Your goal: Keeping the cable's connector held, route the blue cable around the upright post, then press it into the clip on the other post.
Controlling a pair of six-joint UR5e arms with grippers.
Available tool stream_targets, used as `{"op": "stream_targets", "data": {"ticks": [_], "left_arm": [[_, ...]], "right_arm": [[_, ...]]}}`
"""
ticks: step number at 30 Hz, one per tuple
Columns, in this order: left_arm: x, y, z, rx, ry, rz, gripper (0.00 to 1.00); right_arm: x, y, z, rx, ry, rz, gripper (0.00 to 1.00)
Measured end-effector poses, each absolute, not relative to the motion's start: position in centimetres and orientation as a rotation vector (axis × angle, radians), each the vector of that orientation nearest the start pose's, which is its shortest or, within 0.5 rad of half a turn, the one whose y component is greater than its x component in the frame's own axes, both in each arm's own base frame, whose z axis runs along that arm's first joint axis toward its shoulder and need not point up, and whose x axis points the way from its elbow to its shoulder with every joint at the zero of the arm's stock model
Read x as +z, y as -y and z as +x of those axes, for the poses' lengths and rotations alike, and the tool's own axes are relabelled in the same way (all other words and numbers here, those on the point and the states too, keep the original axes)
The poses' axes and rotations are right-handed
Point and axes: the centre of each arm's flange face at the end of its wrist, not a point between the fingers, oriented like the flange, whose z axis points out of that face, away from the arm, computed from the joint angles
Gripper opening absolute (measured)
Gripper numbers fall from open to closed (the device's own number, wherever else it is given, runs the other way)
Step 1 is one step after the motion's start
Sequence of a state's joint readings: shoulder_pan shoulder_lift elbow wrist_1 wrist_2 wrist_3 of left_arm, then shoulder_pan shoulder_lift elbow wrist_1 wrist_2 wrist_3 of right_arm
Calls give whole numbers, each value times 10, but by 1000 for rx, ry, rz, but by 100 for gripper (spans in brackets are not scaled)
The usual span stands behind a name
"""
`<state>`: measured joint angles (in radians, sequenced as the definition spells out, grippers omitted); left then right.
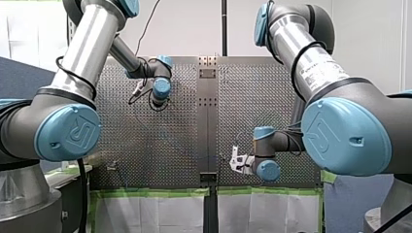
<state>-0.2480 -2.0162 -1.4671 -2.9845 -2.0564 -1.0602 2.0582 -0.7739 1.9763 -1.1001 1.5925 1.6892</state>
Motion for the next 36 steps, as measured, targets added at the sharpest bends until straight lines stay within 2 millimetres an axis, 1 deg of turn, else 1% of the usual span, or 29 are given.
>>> {"op": "stream_targets", "data": {"ticks": [4, 8, 21, 27, 33, 36], "left_arm": [[288, 240, 581, 628, -1765, 325, 100], [268, 247, 581, 641, -1792, 354, 100], [215, 256, 581, 694, -1868, 418, 100], [197, 257, 580, 707, -1897, 438, 100], [171, 260, 576, 720, -1950, 482, 100], [161, 263, 573, 722, -1968, 497, 100]], "right_arm": [[-16, 410, 366, 1552, 1120, 1601, 0], [-16, 410, 366, 1551, 1120, 1601, 0], [-16, 410, 367, 1552, 1120, 1603, 0], [-16, 409, 367, 1551, 1120, 1604, 0], [-16, 409, 367, 1551, 1120, 1606, 0], [-16, 409, 367, 1551, 1120, 1606, 0]]}}
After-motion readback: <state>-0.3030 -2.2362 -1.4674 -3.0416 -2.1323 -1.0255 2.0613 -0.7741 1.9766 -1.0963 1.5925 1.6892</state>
